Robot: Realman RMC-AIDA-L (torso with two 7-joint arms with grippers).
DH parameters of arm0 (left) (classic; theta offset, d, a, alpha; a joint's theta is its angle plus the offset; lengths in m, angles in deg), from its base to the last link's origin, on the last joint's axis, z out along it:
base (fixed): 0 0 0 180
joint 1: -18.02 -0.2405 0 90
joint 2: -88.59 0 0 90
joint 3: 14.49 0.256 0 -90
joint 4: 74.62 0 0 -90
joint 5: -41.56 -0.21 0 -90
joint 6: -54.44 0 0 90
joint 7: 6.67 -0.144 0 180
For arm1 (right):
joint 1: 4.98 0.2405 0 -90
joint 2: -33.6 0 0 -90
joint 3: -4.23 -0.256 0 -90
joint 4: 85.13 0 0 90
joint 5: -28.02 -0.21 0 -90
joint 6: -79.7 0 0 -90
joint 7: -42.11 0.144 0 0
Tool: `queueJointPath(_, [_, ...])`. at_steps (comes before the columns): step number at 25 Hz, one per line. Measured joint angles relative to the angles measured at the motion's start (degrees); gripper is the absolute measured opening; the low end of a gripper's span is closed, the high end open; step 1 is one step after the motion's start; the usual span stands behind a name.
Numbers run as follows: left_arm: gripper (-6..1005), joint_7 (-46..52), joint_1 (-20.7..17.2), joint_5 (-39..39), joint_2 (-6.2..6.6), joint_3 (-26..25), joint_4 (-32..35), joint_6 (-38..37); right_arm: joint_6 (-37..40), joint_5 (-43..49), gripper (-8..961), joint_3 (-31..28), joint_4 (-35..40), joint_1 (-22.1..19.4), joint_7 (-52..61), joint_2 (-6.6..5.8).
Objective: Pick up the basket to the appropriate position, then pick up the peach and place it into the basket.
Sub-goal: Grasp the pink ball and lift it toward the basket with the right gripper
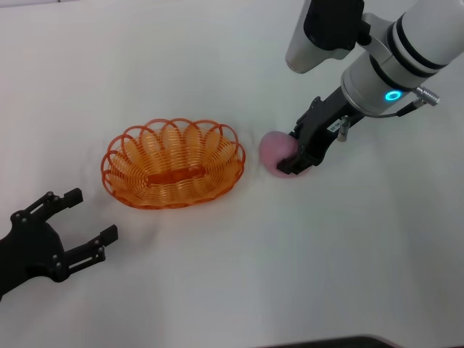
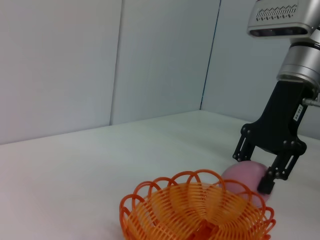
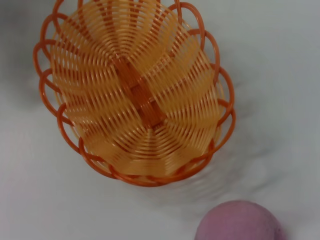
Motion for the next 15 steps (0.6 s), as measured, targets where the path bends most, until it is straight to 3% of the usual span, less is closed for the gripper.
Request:
queueJointPath(8, [884,0.0,0.06,-0.01,0.0,0.0,-0.11,-0.08,-0.21,0.0,417,-0.15,0.03,0.03,0.0,0.0])
queueJointPath(15, [884,0.0,0.31,0.0,0.0,0.0,-0.11,-0.11,-0.21,-0.09,359,-0.4,0.25,-0.33,-0.08,-0.08])
